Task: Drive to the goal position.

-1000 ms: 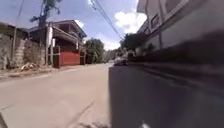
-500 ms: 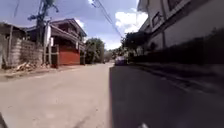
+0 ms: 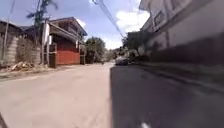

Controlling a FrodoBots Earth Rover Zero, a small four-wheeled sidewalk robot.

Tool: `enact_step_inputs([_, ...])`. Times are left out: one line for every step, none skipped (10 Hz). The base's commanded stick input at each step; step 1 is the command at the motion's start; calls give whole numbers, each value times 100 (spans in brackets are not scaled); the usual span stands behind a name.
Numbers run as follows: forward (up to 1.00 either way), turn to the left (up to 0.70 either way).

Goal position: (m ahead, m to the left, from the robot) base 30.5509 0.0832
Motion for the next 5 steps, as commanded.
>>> enact_step_inputs([70,0])
enact_step_inputs([70,0])
enact_step_inputs([70,0])
enact_step_inputs([70,0])
enact_step_inputs([70,0])
